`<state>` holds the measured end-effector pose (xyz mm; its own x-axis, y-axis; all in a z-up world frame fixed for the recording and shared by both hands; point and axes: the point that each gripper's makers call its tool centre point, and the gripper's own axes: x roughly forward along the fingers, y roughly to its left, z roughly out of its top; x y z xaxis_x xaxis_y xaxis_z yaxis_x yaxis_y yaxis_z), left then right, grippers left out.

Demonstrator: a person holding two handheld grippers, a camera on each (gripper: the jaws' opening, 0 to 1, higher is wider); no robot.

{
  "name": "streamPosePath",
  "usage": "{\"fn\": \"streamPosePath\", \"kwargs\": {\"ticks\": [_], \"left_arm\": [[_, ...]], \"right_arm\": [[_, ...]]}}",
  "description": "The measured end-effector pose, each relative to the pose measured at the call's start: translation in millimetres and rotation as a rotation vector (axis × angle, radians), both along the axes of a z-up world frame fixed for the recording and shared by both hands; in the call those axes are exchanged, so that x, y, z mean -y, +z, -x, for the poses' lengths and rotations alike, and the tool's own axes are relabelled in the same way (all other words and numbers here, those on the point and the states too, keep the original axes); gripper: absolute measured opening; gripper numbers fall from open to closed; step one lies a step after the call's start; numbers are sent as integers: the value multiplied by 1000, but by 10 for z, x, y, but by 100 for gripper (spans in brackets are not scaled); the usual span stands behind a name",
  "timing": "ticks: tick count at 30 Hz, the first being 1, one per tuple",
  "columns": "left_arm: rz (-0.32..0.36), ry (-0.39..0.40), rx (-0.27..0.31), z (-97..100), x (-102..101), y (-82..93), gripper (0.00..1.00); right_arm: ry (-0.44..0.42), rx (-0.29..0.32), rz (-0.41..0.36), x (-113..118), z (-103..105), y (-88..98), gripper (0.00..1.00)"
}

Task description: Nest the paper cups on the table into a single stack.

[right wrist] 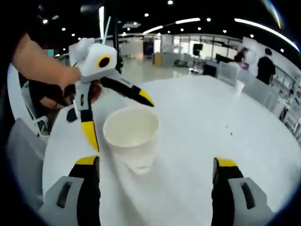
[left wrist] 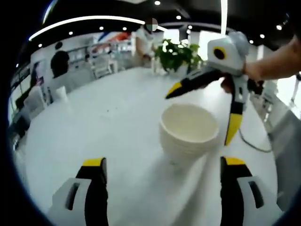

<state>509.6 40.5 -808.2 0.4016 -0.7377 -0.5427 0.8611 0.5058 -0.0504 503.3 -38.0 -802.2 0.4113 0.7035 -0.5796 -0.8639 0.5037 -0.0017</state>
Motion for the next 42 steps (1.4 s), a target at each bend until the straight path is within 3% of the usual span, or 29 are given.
{"fn": "streamPosePath", "kwargs": {"ticks": [12,20,32,42], "left_arm": [[37,73,75,127,-165,277,98],[74,139,83,477,-308,374,98],[125,247,99,855,-605,536,98],[124,294,101,1226,-780,496,98]], "right_arm": [[-96,27,-36,248,331,166,100],[-139,52,-70,343,628,292,100],[-201,76,-100,539,1031,387,100],[-239,91,-116,693,1374,400,100]]}}
